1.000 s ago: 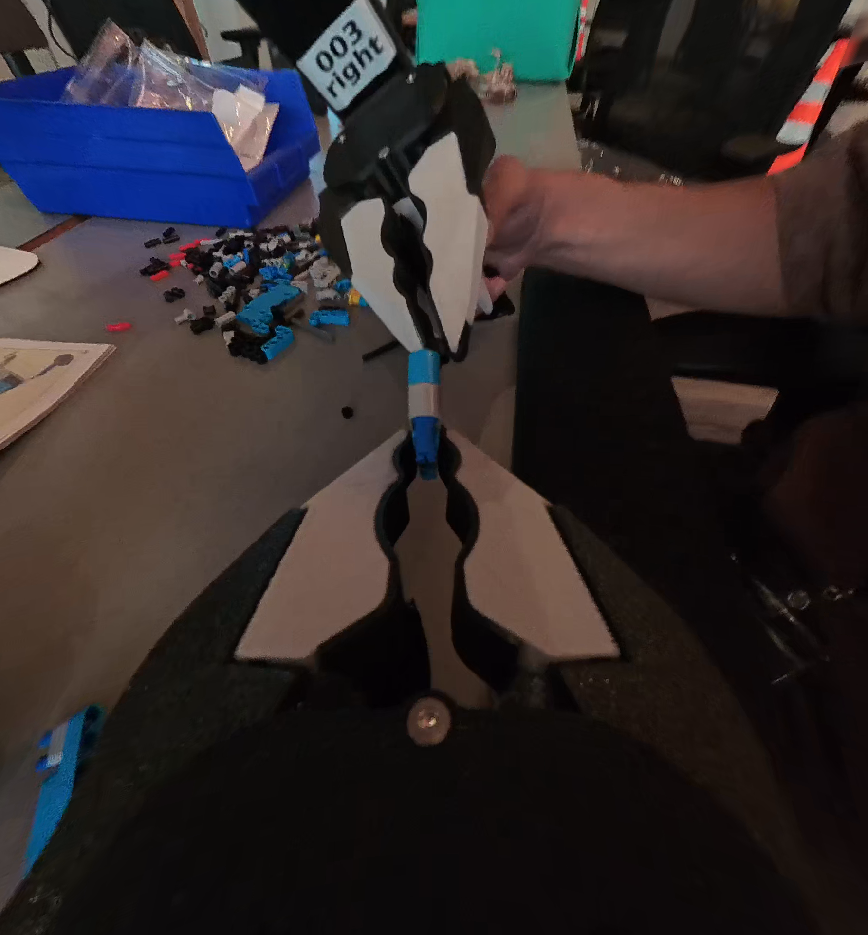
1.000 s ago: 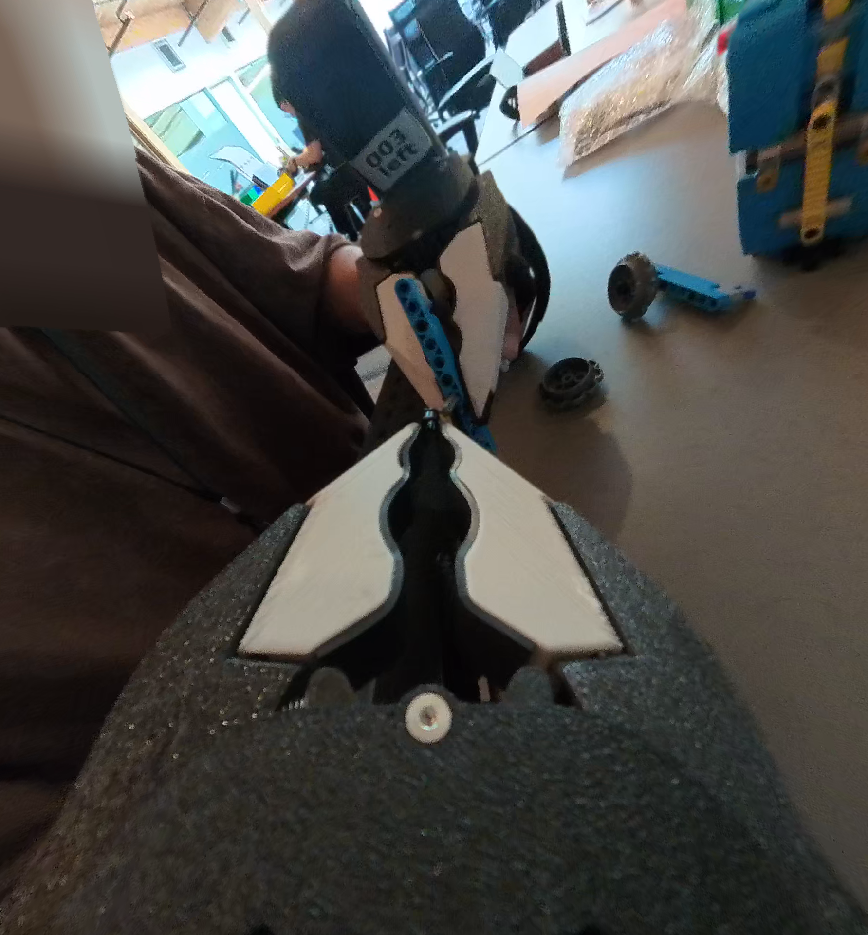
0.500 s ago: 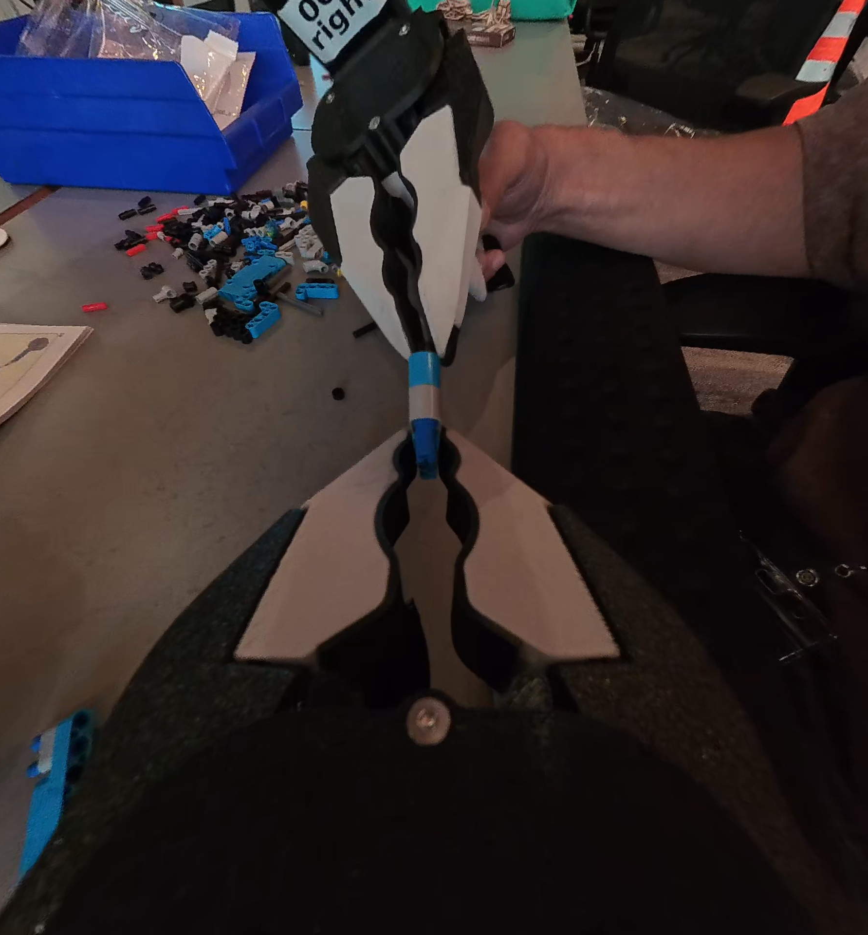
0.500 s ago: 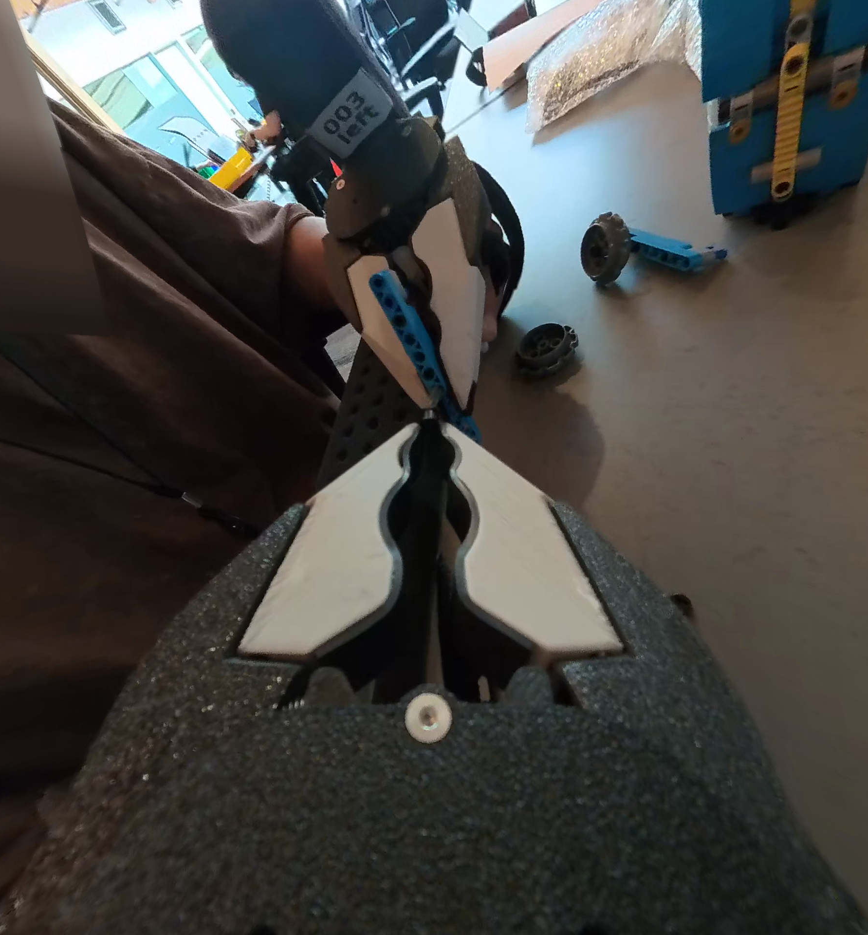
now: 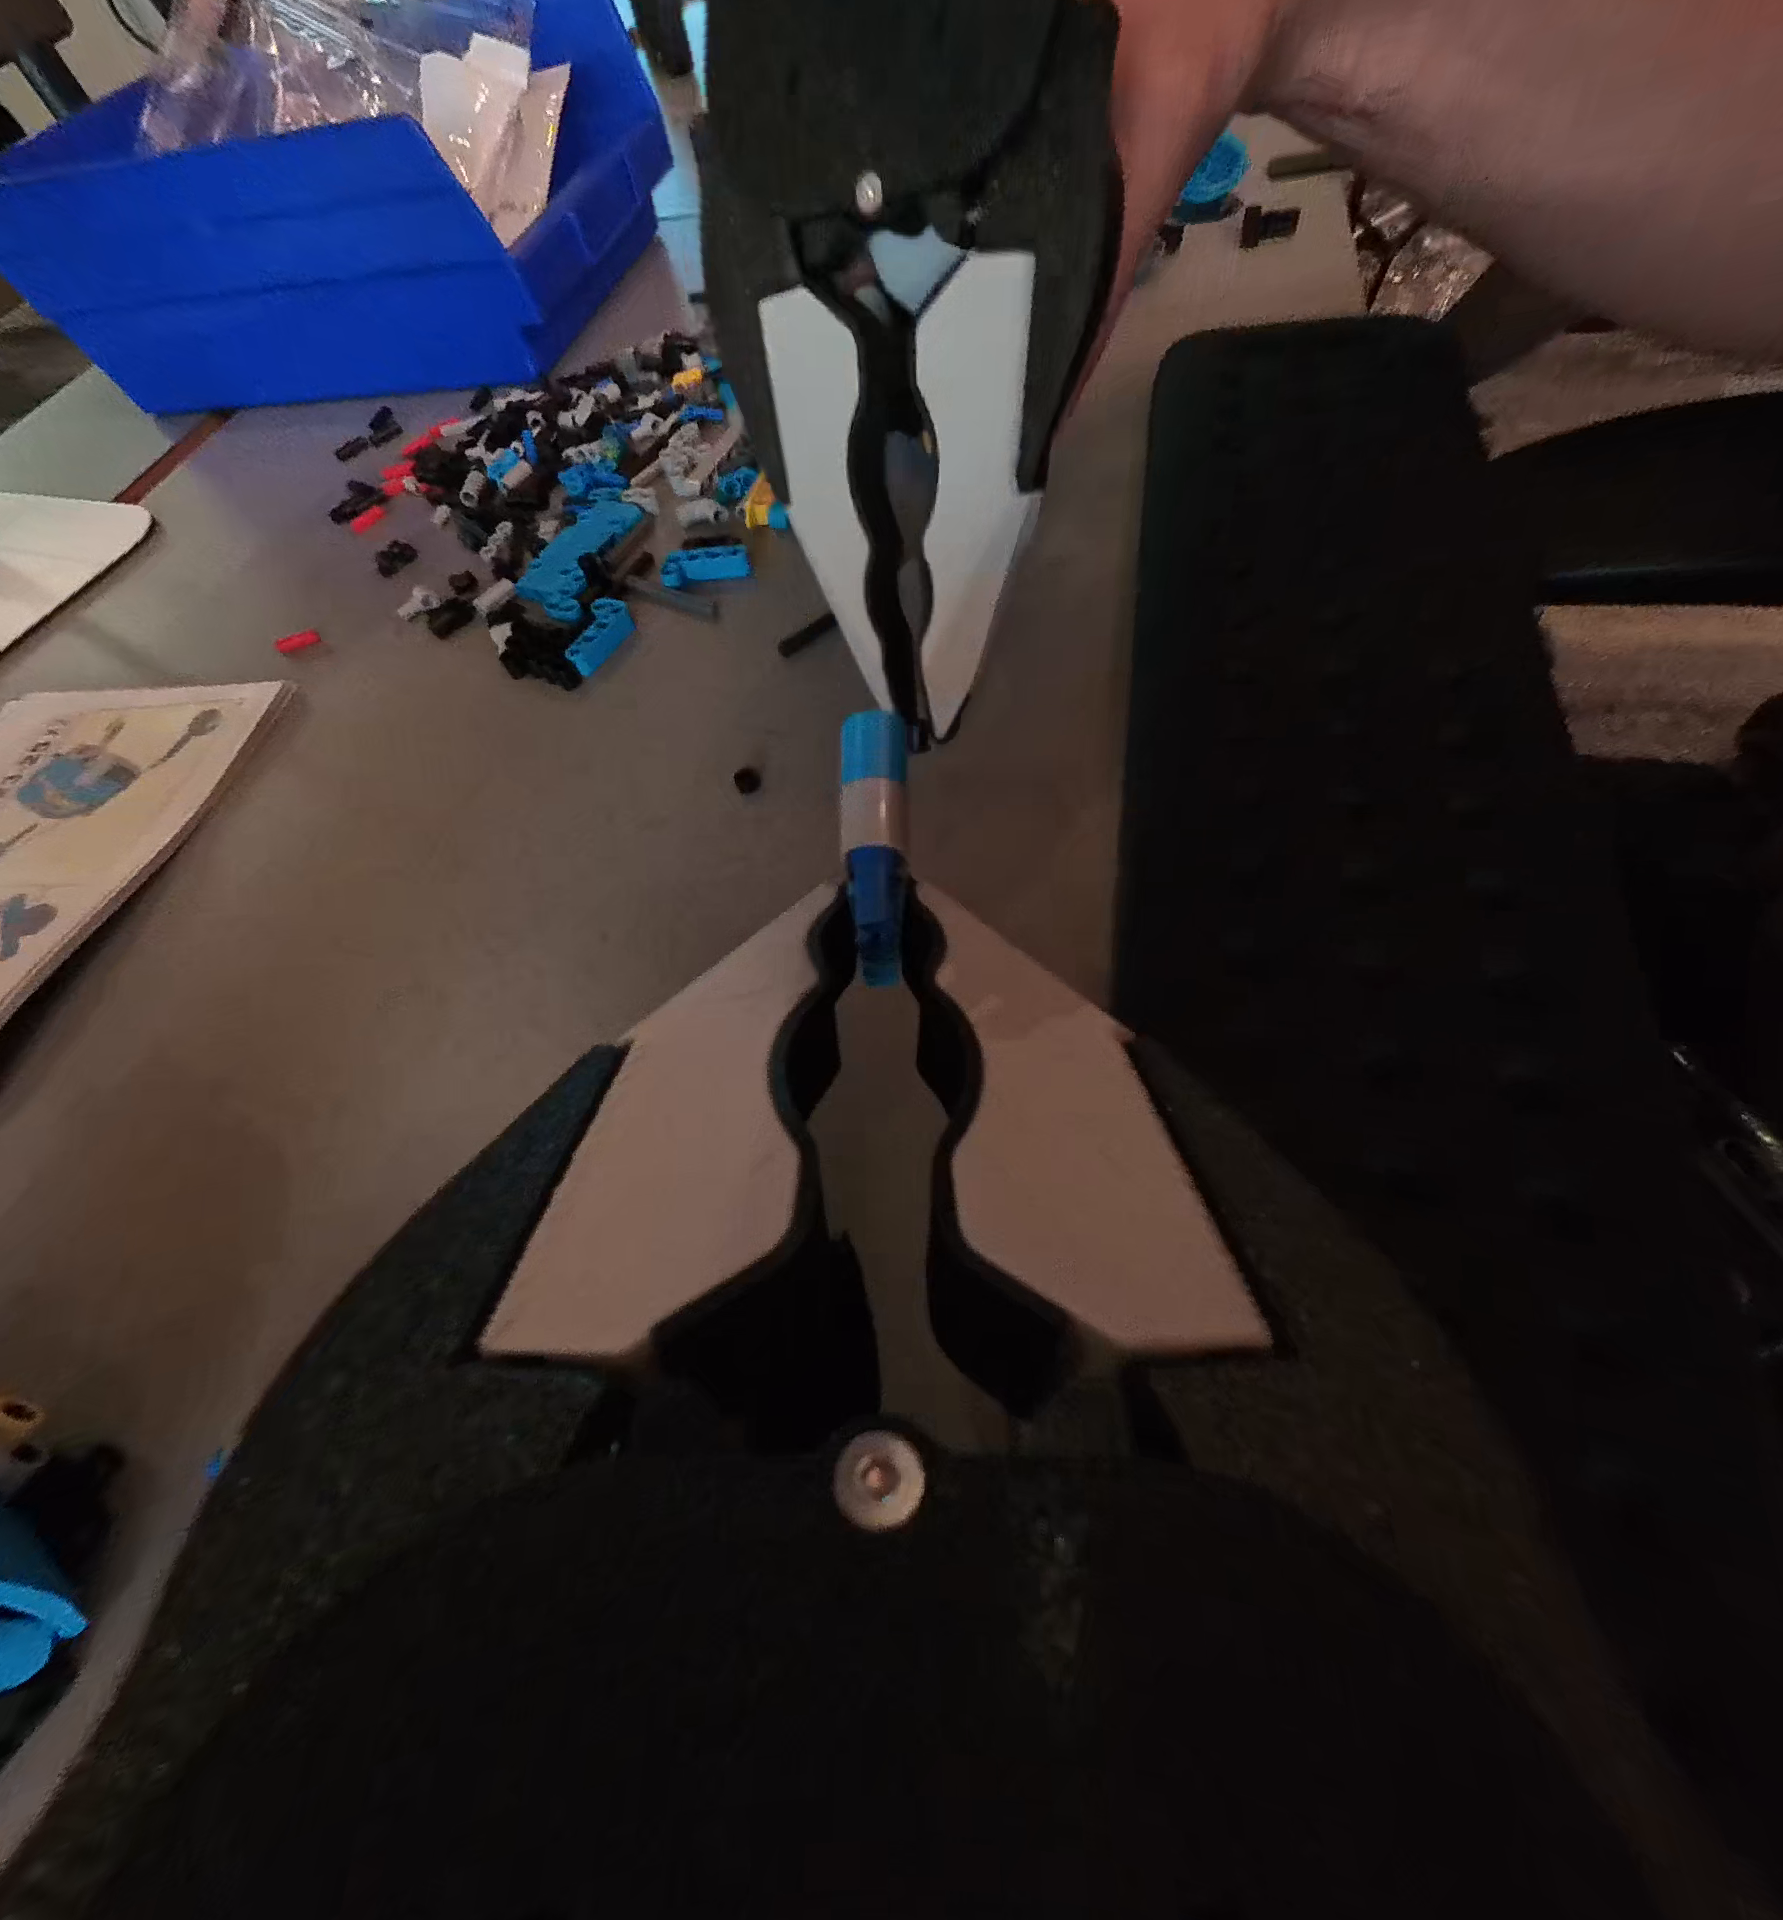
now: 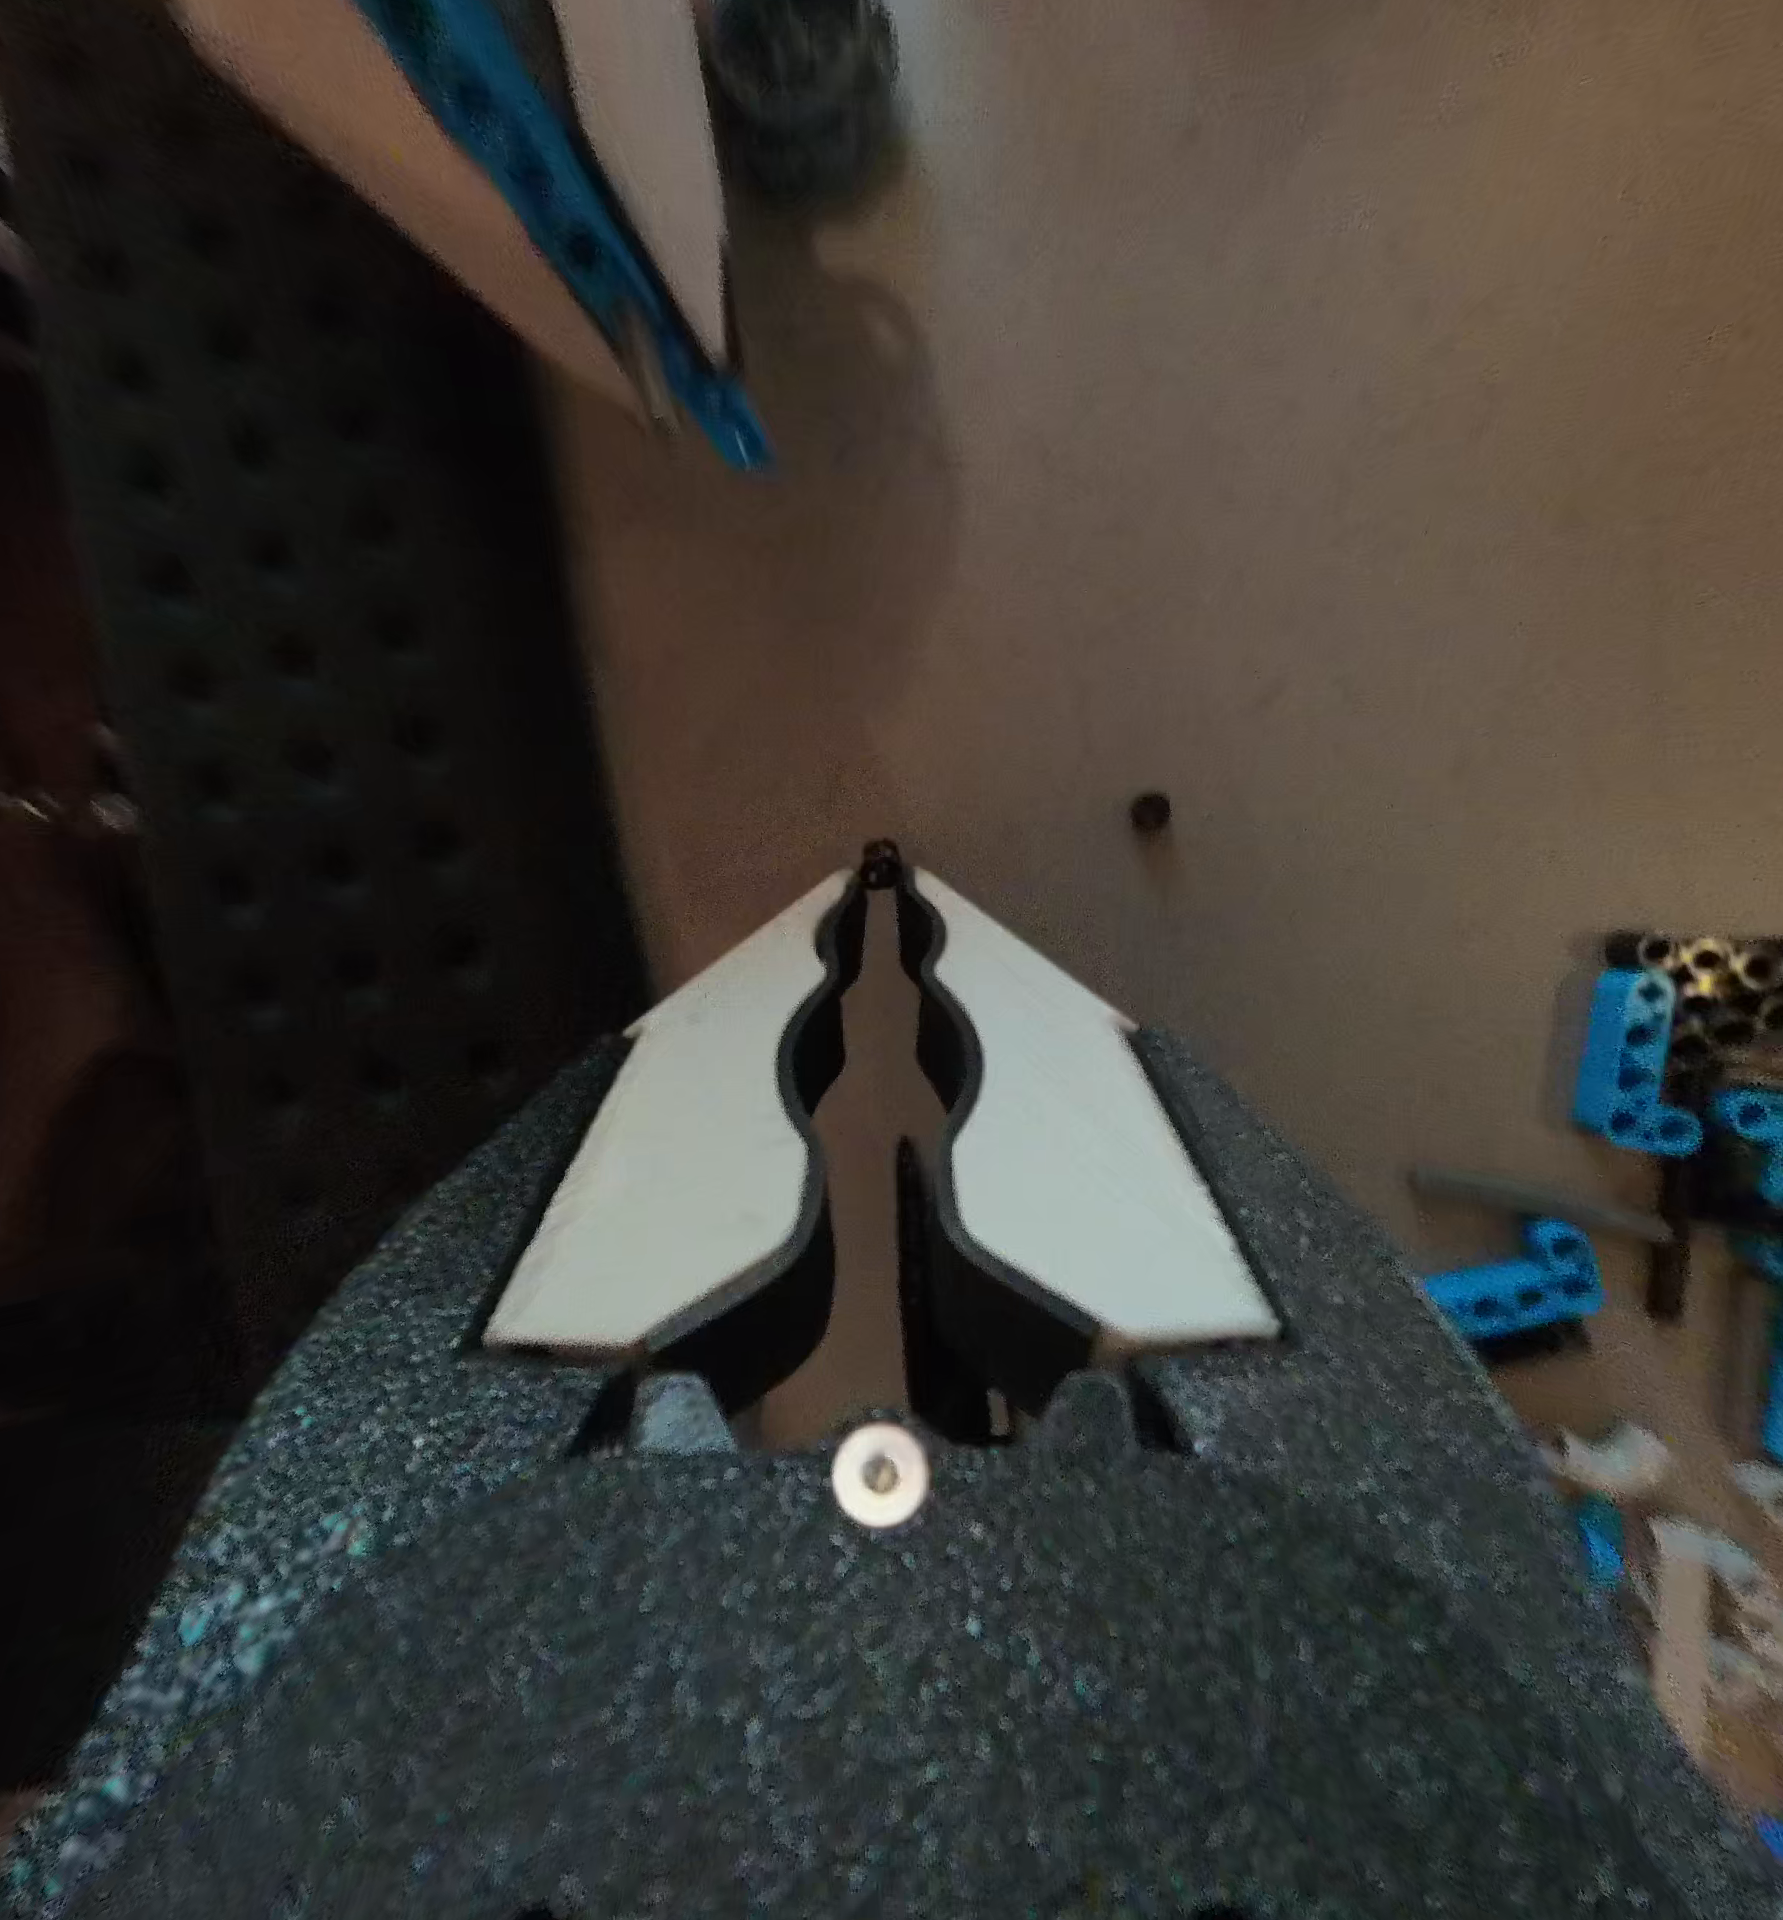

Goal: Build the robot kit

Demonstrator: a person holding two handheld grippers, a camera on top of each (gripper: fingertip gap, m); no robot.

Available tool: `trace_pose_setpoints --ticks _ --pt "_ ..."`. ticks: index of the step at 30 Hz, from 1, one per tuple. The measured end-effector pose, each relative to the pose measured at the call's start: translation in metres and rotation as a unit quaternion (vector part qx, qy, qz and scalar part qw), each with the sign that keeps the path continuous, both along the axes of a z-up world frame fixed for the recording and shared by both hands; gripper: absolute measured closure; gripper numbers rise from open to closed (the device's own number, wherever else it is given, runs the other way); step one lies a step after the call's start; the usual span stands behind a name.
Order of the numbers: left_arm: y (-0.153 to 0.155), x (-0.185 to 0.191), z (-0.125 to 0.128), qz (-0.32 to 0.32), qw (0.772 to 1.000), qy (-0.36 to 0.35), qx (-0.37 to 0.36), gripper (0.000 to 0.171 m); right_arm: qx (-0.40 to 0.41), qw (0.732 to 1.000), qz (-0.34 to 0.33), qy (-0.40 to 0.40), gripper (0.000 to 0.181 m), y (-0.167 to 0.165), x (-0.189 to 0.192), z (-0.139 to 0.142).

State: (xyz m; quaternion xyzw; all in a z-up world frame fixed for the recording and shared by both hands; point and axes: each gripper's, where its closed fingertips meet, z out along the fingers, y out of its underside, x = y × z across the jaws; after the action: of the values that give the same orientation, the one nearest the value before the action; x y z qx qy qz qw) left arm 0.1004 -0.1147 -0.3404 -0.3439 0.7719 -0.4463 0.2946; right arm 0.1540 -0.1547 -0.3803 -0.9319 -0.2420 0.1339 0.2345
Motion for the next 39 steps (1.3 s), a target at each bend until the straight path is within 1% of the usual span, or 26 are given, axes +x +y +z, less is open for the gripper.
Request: trace_pose_setpoints --ticks 2,4,5,7,10,17,19,22,28,35,38,39 --pt "0.001 0.000 0.001 0.002 1.000 -0.001 -0.006 0.165 -0.062 0.996 0.006 -0.070 0.175 -0.017 0.012 -0.008" --pt "0.000 0.000 0.002 0.002 1.000 -0.002 -0.007 0.165 -0.122 0.984 0.018 -0.131 0.175 -0.034 0.023 -0.001" --pt "0.000 0.000 0.001 0.001 1.000 -0.001 -0.006 0.165 -0.158 0.976 0.018 -0.146 0.175 -0.041 0.025 0.003" --pt "-0.001 -0.001 0.000 -0.002 1.000 0.001 0.000 0.165 -0.230 0.959 0.027 -0.166 0.175 -0.054 0.030 0.002" --pt "-0.003 -0.003 -0.003 -0.005 1.000 0.001 0.014 0.165 -0.284 0.940 0.036 -0.188 0.175 -0.065 0.042 -0.006" --pt "-0.004 -0.004 -0.004 -0.007 1.000 0.003 0.015 0.165 -0.294 0.938 0.029 -0.180 0.174 -0.071 0.045 -0.013" --pt "-0.005 -0.004 -0.004 -0.008 1.000 0.004 0.016 0.165 -0.285 0.942 0.027 -0.178 0.174 -0.071 0.046 -0.014" --pt "-0.004 -0.004 -0.005 -0.007 1.000 0.006 0.016 0.165 -0.276 0.945 0.020 -0.176 0.168 -0.072 0.047 -0.013" --pt "-0.003 -0.003 -0.005 -0.004 1.000 0.007 0.014 0.165 -0.253 0.952 0.022 -0.174 0.164 -0.072 0.047 -0.013" --pt "-0.004 -0.003 -0.006 -0.006 1.000 0.010 0.015 0.165 -0.246 0.960 0.013 -0.133 0.158 -0.072 0.044 -0.012" --pt "-0.004 -0.003 -0.006 -0.006 1.000 0.010 0.015 0.165 -0.256 0.961 0.003 -0.103 0.149 -0.074 0.042 -0.010" --pt "-0.004 -0.004 -0.006 -0.006 1.000 0.010 0.014 0.165 -0.257 0.961 0.002 -0.097 0.149 -0.075 0.042 -0.008"
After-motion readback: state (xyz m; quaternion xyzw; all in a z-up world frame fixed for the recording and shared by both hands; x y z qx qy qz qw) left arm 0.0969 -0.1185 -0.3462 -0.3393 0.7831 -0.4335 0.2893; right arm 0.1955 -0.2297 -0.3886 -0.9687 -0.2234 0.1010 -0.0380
